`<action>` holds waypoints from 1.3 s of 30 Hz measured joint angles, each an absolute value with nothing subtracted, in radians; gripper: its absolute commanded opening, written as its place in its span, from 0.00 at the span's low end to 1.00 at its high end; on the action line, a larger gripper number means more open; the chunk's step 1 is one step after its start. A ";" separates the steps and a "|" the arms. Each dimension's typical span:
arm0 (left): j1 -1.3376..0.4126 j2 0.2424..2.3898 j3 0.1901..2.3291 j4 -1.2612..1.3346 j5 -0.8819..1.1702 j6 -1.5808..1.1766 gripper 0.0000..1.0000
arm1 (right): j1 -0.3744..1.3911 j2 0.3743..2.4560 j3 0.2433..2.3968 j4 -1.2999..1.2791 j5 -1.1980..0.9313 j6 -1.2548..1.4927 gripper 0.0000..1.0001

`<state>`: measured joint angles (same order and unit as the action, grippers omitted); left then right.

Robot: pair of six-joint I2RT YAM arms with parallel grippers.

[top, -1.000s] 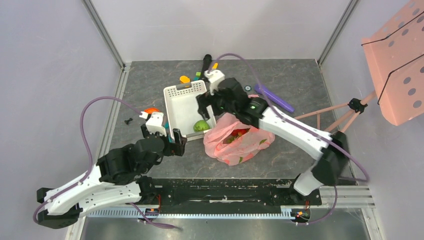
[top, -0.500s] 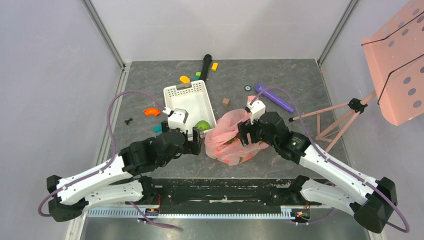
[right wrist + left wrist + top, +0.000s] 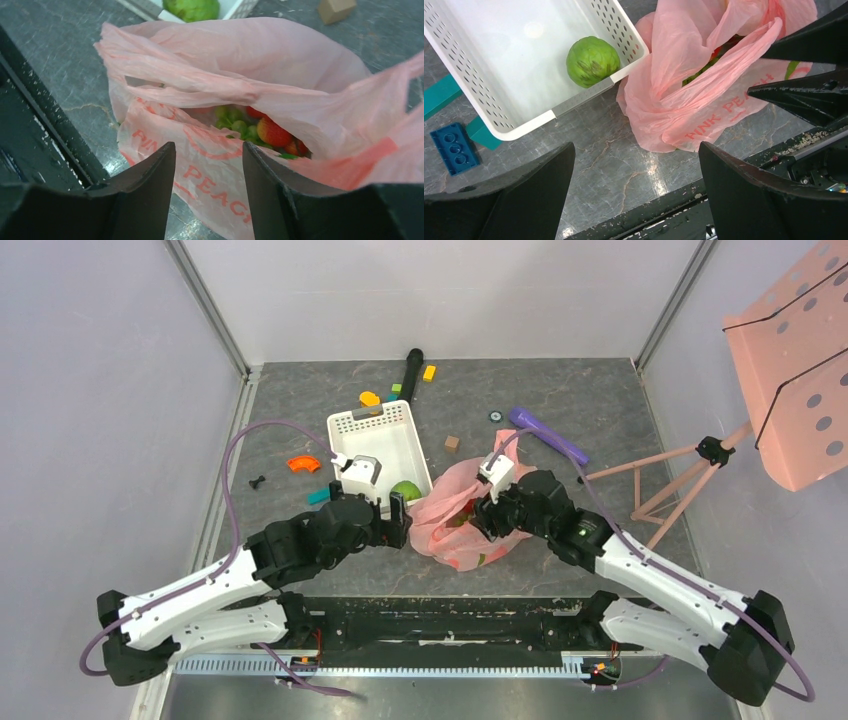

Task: Take the fake fruits out of the plastic bag

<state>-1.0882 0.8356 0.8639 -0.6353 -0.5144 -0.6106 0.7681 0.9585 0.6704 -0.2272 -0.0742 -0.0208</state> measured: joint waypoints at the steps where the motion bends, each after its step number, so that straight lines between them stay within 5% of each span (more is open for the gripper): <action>1: -1.084 0.836 0.860 -0.635 -0.512 -0.611 1.00 | 0.768 0.970 0.664 -0.211 -0.097 -0.025 0.48; 14: -1.055 0.834 0.851 -0.632 -0.483 -0.611 1.00 | 0.803 1.216 0.672 -0.109 -0.205 -0.063 0.46; 25: -1.003 0.803 0.847 -0.633 -0.458 -0.602 1.00 | 0.820 1.448 0.852 -0.097 -0.078 -0.194 0.76; 39: -0.918 0.782 0.819 -0.633 -0.397 -0.583 1.00 | 0.831 1.650 0.999 -0.145 0.114 -0.348 0.85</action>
